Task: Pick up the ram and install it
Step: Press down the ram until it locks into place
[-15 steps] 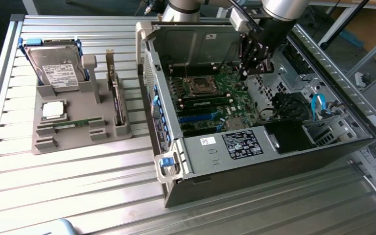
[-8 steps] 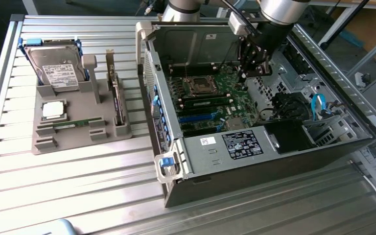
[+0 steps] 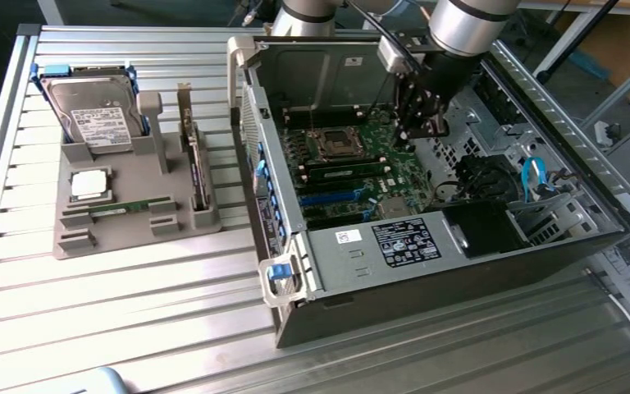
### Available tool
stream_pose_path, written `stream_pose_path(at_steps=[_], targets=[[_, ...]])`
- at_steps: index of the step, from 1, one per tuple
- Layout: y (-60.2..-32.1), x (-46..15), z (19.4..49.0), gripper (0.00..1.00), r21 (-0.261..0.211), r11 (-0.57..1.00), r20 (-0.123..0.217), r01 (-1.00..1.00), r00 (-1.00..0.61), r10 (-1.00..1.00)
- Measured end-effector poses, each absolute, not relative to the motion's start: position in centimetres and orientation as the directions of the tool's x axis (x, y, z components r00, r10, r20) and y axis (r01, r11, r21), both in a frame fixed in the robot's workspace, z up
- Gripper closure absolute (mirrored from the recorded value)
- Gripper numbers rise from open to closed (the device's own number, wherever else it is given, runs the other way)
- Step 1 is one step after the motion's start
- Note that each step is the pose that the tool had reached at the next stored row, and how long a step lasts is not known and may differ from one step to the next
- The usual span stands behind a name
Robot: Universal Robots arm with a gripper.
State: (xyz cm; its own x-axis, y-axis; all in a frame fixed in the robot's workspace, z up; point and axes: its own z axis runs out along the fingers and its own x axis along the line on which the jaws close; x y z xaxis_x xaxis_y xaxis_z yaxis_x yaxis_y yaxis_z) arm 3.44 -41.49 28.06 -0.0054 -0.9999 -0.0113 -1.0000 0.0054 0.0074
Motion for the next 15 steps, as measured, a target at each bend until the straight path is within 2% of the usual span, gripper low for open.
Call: stream_pose_path(at_steps=[15], targets=[[-41.5,3.4,25.5,0.89,0.007,0.005,-0.011,-1.000,-0.005,-1.000]])
